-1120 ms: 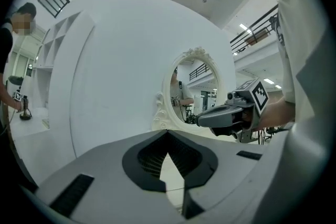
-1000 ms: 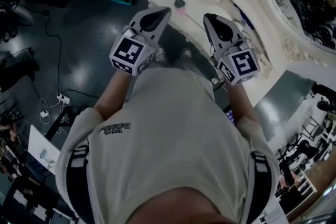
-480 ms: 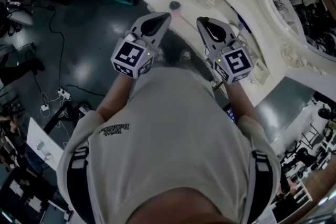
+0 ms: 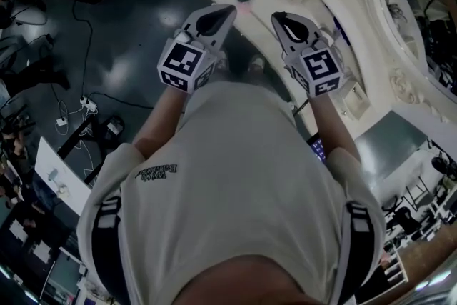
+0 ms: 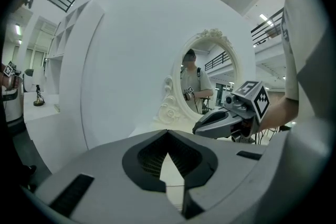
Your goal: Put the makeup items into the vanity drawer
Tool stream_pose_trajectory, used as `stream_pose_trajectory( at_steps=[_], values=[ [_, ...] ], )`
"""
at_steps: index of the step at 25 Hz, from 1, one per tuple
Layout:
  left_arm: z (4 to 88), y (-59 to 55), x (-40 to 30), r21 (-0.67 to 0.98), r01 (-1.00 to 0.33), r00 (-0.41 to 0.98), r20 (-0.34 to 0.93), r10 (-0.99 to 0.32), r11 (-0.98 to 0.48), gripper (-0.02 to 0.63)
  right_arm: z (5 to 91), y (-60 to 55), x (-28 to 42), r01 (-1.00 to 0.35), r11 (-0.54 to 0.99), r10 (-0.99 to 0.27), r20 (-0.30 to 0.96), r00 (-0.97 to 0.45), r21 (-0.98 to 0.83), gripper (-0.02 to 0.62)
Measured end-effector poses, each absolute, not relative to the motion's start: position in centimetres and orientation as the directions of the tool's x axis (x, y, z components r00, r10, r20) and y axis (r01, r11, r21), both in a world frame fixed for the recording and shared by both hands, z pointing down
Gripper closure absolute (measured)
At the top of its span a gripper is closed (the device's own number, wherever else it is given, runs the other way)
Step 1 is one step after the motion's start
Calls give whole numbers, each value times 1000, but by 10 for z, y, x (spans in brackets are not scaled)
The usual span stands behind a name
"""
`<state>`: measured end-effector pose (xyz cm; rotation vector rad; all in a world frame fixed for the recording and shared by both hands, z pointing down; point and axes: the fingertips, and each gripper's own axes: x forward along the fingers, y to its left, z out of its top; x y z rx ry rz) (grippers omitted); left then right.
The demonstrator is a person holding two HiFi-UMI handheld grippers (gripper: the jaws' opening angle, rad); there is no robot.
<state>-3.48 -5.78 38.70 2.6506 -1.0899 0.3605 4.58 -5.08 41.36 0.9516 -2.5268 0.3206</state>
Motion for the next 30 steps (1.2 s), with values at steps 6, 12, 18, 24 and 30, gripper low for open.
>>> stream_pose_trajectory(
  at_steps=[6,12,18,24,30],
  values=[
    [445,-74,-24,125,-708,672,423,-608,-695,592,478,-58,43,-634,767,-468,588,-660,-102,551],
    [504,-81,-14,162,-703,666,492,-561,-693,592,531,-54,43,-602,790,-382,676,-630,-116,551],
    [567,-74,-3,206,-703,651,573,-498,-681,592,595,-45,50,-599,789,-302,762,-573,-138,523],
    [618,-70,6,240,-694,640,637,-430,-679,592,652,-44,64,-613,775,-242,824,-512,-153,523],
    [647,-70,7,250,-682,631,676,-381,-687,592,674,-47,68,-620,771,-224,850,-476,-144,523]
  ],
)
